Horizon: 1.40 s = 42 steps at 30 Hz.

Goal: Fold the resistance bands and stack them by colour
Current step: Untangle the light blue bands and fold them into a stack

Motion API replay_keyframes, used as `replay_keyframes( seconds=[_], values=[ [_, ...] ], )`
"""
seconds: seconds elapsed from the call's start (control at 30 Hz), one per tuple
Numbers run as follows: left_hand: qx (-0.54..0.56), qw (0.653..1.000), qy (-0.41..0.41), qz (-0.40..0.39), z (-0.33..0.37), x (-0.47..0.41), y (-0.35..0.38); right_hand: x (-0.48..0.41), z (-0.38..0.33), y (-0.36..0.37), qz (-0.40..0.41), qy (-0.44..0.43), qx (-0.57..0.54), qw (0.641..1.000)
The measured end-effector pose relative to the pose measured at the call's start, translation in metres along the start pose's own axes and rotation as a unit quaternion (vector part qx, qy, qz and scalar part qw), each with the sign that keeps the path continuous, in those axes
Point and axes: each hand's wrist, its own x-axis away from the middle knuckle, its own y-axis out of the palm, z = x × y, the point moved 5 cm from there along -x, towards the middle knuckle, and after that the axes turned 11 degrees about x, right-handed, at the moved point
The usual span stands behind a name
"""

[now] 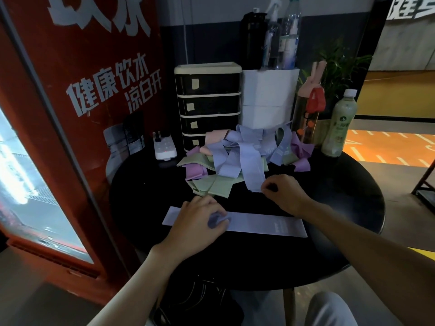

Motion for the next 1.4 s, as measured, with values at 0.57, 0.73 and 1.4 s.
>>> replay_keyframes(
  seconds=[0.57,0.73,1.4],
  values=[
    [0.133,0.979,0.093,0.123,0.087,-0.078,-0.067,0.016,-0.064,-0.098,0.126,-0.098,-0.098,0.982],
    [0.188,0.967,0.096,0.144,0.102,-0.083,-0.077,0.021,-0.071,-0.117,0.165,-0.105,-0.12,0.973],
    [0.319,0.924,0.128,0.169,0.126,-0.087,-0.114,0.018,-0.09,-0.11,0.1,-0.078,-0.373,0.919]
  ],
)
